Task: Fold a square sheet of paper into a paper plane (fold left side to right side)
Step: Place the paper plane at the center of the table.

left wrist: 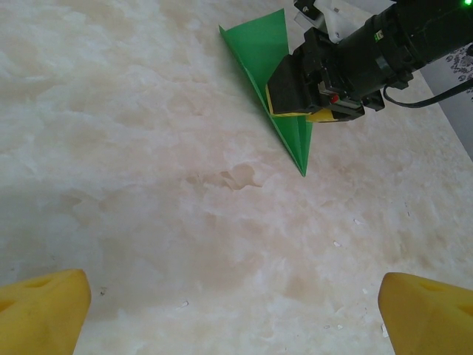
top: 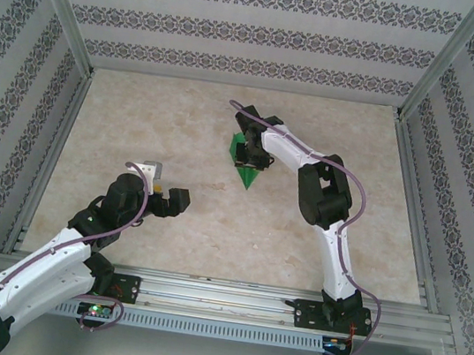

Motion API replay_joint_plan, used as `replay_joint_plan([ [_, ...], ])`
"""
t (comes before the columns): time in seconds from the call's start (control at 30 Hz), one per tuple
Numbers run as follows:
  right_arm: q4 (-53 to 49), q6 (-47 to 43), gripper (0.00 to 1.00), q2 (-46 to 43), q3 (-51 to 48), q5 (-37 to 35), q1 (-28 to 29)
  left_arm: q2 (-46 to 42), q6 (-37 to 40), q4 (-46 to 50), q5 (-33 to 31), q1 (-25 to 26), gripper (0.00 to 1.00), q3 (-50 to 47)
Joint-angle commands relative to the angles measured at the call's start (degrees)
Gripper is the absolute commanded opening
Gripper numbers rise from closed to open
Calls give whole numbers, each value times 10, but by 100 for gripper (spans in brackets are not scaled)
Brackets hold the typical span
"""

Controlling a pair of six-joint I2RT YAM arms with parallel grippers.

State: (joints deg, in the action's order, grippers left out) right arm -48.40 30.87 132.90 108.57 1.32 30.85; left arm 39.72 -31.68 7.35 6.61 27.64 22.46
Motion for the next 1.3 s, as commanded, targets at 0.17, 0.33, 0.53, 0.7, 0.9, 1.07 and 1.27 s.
replay_joint_plan([
  [0.17,-16,-3,42,-26,-9,-17,-2,2,7,21,-5,-9,100,20],
  [0.33,-15,6,42,-33,-12,-16,0,2,5,21,-5,-9,100,20],
  [0.53,-14,29,41,-33,-16,-15,6,3,5,21,-5,-9,100,20],
  [0.7,-15,46,39,-33,-12,-14,9,4,5,20,-5,-9,100,21],
  [0.9,-24,45,39,-37,-4,-17,10,6,6,21,-5,-9,100,23],
  [1.07,-27,39,40,-51,-7,-25,12,7,7,22,-5,-9,100,26],
  [1.27,-27,34,41,-69,-16,-26,16,6,4,20,-5,-9,100,26],
])
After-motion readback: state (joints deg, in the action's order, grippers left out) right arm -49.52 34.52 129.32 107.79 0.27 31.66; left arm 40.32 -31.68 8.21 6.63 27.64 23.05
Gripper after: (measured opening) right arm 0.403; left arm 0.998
